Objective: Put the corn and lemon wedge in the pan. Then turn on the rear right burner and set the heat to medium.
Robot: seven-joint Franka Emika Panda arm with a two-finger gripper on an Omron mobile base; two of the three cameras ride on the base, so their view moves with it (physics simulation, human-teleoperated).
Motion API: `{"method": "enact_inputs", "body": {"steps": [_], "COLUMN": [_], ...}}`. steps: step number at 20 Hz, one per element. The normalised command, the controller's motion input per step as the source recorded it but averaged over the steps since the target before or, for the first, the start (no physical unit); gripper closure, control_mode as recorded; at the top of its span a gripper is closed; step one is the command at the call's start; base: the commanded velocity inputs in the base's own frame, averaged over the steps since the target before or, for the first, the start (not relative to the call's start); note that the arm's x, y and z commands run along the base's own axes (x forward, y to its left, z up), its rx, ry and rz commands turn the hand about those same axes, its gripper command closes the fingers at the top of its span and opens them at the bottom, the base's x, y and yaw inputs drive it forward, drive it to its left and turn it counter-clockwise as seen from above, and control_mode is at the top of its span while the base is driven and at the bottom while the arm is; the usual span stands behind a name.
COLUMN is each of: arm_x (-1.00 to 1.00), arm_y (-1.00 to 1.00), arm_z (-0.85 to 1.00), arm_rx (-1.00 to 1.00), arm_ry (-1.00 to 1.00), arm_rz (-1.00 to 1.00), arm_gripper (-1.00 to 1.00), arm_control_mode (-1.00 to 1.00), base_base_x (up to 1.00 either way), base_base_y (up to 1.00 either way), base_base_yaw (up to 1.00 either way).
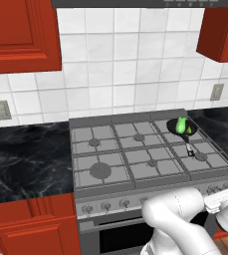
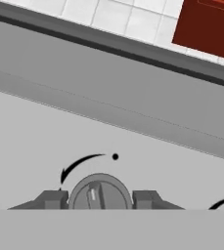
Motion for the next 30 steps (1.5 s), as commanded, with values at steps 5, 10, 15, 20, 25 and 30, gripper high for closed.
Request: {"method": "enact_inputs", "body": {"steps": [5,10,15,20,25,30], "arm_x": [0.00,0.00,0.00,0.00,0.00,0.00], "arm_y": [-0.09,-0.05,-0.02,-0.02,-0.02,-0.01], "arm_z": [0.00,0.00,-0.06,-0.10,-0.08,-0.03], "arm_rx": [-0.24,-0.25,-0.25,-0.26,-0.28,-0.30], "arm_ry": [0.00,0.00,0.00,-0.04,-0.03,-0.01], "arm_rz": [0.00,0.00,0.00,0.00,0.00,0.00], "arm_gripper": [1.00,1.00,1.00,1.00,1.00,1.00], "arm_control_mode": [-1.00,-1.00,-1.00,-1.00,-1.00,-1.00], "base_base_x": [0.00,0.00,0.00,0.00,0.00,0.00], "base_base_y": [0.00,0.00,0.00,0.00,0.00,0.00], "base_base_yaw": [0.00,0.00,0.00,0.00,0.00,0.00]}}
